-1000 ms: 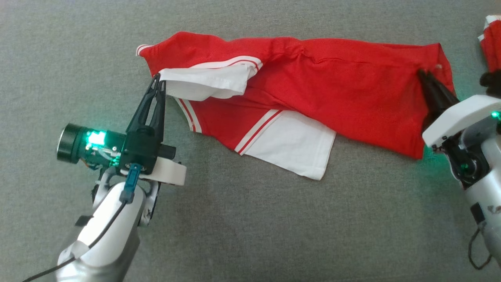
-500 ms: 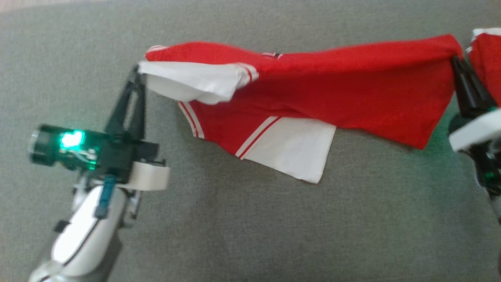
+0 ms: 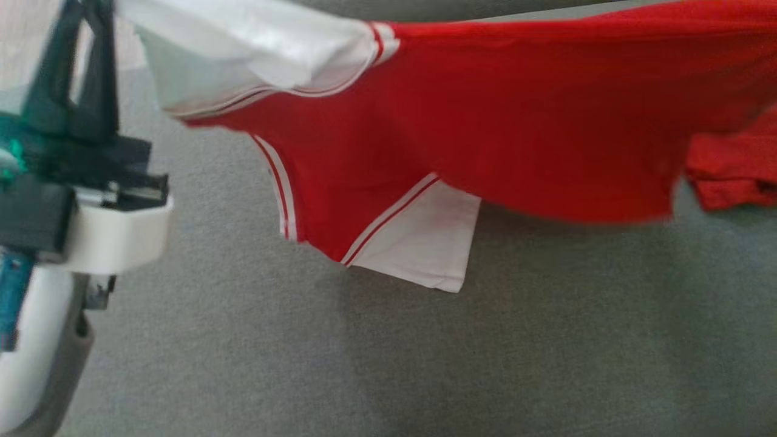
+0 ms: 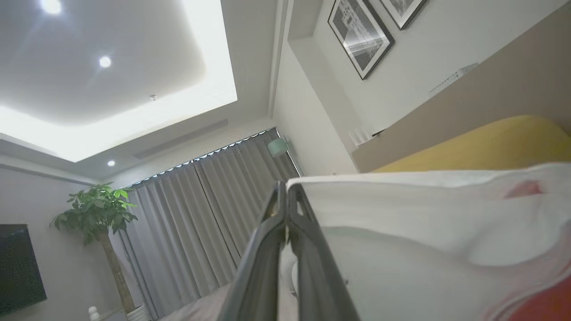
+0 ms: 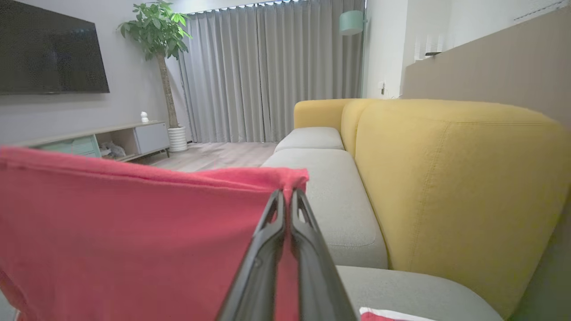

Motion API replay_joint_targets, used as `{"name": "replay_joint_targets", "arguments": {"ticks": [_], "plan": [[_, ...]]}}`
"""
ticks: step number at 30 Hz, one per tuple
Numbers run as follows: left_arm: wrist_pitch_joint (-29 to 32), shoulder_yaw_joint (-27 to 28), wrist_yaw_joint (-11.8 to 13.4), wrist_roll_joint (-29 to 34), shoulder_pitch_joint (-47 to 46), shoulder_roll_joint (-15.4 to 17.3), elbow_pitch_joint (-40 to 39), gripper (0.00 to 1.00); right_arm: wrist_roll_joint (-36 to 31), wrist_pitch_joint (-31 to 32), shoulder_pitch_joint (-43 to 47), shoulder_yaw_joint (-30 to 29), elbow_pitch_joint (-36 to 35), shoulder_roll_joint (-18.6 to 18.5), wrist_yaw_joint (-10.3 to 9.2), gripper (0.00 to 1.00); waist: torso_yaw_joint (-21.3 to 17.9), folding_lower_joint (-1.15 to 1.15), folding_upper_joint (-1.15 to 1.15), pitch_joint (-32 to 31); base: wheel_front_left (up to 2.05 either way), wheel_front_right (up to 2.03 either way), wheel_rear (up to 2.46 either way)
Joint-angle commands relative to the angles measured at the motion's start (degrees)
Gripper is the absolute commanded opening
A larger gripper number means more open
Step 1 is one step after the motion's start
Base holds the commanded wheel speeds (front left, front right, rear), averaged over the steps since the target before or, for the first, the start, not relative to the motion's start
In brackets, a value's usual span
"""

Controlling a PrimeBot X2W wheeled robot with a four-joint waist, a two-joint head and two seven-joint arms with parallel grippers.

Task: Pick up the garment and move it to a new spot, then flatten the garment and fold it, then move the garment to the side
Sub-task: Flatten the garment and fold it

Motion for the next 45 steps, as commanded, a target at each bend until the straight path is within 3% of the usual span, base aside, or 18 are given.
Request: {"name": "replay_joint_targets", "arguments": {"ticks": [1,7,12,15,16,17,21,24,45], "plan": [[1.92,3.22,-0.39,-0.61,-2.80,2.77,-2.44,0.00,-0.76,1.43,1.97,-1.38,-3.36,-1.47,-0.04,0.00,-0.56,0.01,0.00,-0.25,0.00,0.00,0.00],[7.52,1.74,-0.74,-5.34,3.92,1.83,-3.83,0.00,-9.09,6.10,12.10,-5.20,-9.57,4.22,-0.04,0.00,-1.11,0.01,0.00,1.69,0.00,0.00,0.00],[4.21,1.22,1.24,-8.82,12.09,-1.24,1.32,0.00,-19.23,4.04,16.57,-1.89,-4.63,12.95,-0.04,0.00,-1.29,0.01,0.00,3.79,0.00,0.00,0.00],[1.27,1.49,1.80,-9.92,14.81,-2.24,5.45,0.00,-21.50,1.96,16.80,1.73,0.51,17.95,-0.04,0.01,-1.18,0.01,0.00,4.61,0.00,0.00,0.00],[0.40,1.63,1.82,-10.32,15.29,-2.50,6.65,0.00,-21.81,1.34,16.71,2.77,2.38,19.00,-0.04,0.35,-1.04,0.01,0.00,4.79,0.00,0.00,0.00],[-0.36,1.74,1.70,-10.62,15.53,-2.61,7.79,0.00,-22.14,0.79,16.60,3.76,4.22,19.64,-0.04,1.00,-0.84,0.01,0.00,5.00,0.00,0.00,0.00],[-3.35,2.46,0.42,-12.03,14.70,-2.65,12.39,0.00,-20.81,-2.35,16.85,5.50,8.98,21.83,-0.04,1.00,0.31,0.01,0.00,5.90,0.00,0.00,0.00],[-4.52,2.77,-0.23,-12.44,13.58,-2.48,14.92,0.00,-18.28,-3.32,17.82,5.66,8.48,21.66,-0.04,1.00,0.86,0.01,0.00,6.51,0.00,0.00,0.00],[-7.58,2.19,-0.18,-12.49,10.35,-3.14,20.36,0.00,-0.82,-4.91,19.64,10.91,1.61,13.16,-0.04,1.00,2.99,0.01,0.00,6.93,0.00,0.00,0.00]]}}
